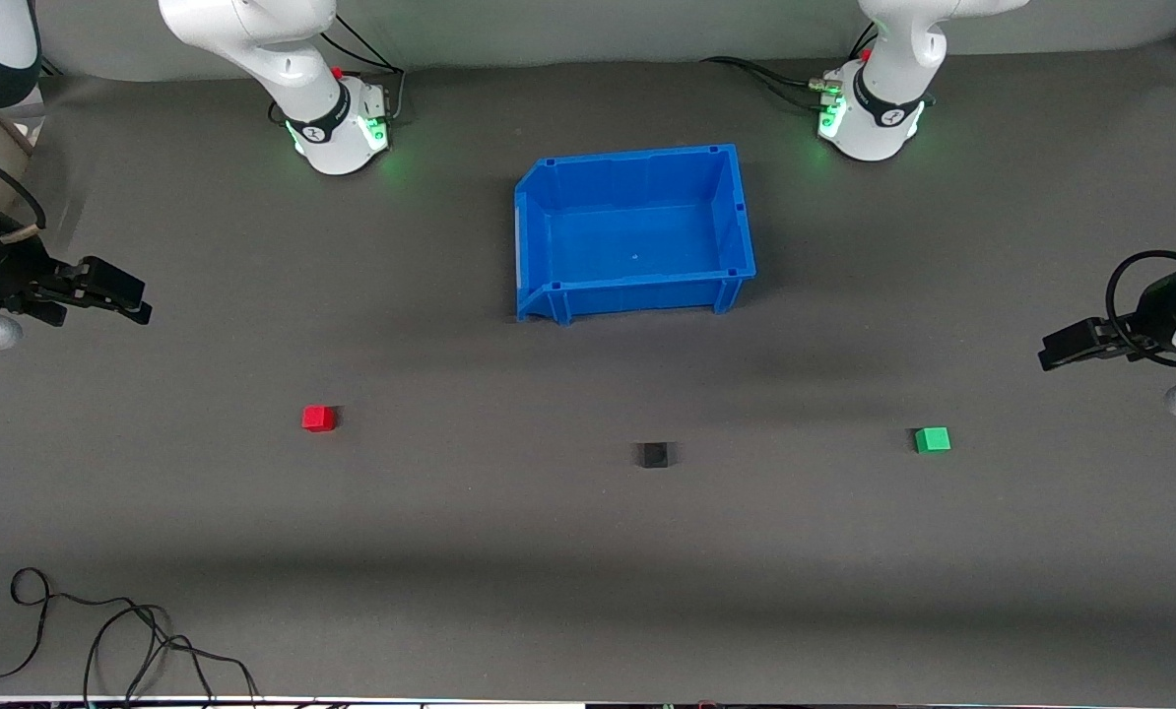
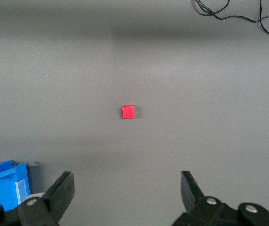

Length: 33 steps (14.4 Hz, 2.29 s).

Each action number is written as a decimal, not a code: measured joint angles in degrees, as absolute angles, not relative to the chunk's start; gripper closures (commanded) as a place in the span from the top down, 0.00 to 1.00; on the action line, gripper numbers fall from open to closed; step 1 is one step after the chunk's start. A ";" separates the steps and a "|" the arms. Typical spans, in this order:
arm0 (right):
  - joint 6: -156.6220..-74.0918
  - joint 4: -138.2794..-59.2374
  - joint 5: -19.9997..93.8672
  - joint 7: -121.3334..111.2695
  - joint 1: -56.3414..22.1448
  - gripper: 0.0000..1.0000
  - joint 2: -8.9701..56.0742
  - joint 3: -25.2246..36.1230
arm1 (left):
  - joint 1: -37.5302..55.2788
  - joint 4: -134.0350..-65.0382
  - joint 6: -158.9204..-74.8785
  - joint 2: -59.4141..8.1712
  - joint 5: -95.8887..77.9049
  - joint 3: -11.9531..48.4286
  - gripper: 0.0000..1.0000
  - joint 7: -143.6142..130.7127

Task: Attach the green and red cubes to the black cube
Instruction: 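Lower the right gripper to the red cube while the left gripper approaches the green cube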

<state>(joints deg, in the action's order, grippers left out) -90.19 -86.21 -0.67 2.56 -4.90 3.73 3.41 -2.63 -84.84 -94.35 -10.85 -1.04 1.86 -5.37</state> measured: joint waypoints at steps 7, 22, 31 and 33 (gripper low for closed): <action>-90.14 -86.21 -0.67 2.56 -4.85 1.00 3.73 3.58 | -2.77 -84.84 -94.35 -10.85 -1.01 1.67 1.00 -5.37; -91.30 -87.72 -0.67 2.55 -4.92 1.00 11.12 3.67 | -4.44 -100.99 -112.33 -14.41 -0.96 1.19 1.00 -11.00; -108.47 -97.50 -0.67 2.53 -5.21 0.99 20.94 3.17 | -1.78 -109.80 -133.13 -25.08 4.58 1.83 0.98 -11.27; -111.56 -98.47 -0.67 2.53 -5.78 0.99 23.13 3.01 | -1.71 -109.69 -135.78 -28.17 5.26 1.83 0.90 -11.26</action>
